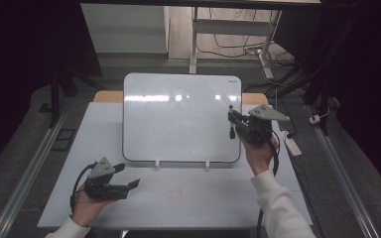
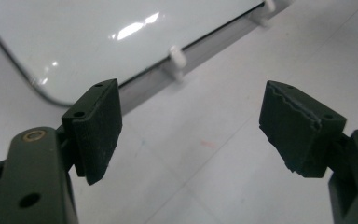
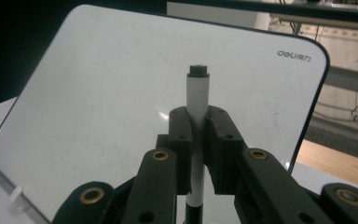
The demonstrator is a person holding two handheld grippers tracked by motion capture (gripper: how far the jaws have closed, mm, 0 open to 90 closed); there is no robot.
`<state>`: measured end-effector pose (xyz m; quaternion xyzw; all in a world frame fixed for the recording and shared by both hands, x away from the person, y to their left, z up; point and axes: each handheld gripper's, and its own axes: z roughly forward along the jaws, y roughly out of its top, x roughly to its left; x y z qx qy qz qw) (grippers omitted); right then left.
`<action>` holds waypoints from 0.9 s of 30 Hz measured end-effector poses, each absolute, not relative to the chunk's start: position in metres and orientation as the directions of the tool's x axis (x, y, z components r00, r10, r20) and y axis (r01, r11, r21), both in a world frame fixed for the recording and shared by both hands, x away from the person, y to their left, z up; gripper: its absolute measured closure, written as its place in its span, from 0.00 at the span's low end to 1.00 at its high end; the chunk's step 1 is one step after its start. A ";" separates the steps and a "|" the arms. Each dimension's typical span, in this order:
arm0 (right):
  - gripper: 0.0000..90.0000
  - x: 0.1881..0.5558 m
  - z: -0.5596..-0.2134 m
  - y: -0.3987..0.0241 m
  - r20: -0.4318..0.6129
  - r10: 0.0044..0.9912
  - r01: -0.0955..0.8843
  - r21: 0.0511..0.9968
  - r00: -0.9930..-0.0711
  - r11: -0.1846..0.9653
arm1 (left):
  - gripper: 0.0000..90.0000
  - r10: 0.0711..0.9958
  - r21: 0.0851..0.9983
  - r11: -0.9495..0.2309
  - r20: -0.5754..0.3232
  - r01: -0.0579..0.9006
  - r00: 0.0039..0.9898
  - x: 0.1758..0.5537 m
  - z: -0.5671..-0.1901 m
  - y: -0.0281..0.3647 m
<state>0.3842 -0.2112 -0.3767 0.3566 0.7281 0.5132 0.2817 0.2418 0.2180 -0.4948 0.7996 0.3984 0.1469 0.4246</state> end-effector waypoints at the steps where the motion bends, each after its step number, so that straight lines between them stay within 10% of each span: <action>1: 0.90 0.389 -0.376 -0.211 -0.042 0.815 0.241 0.945 -0.579 0.221 | 0.25 0.765 0.793 -0.325 -0.099 0.515 0.636 0.242 -0.496 0.220; 27: 0.89 0.495 -0.365 -0.177 -0.146 0.897 0.394 0.860 -0.418 0.324 | 0.27 0.785 0.767 -0.357 -0.063 0.534 0.616 0.245 -0.509 0.234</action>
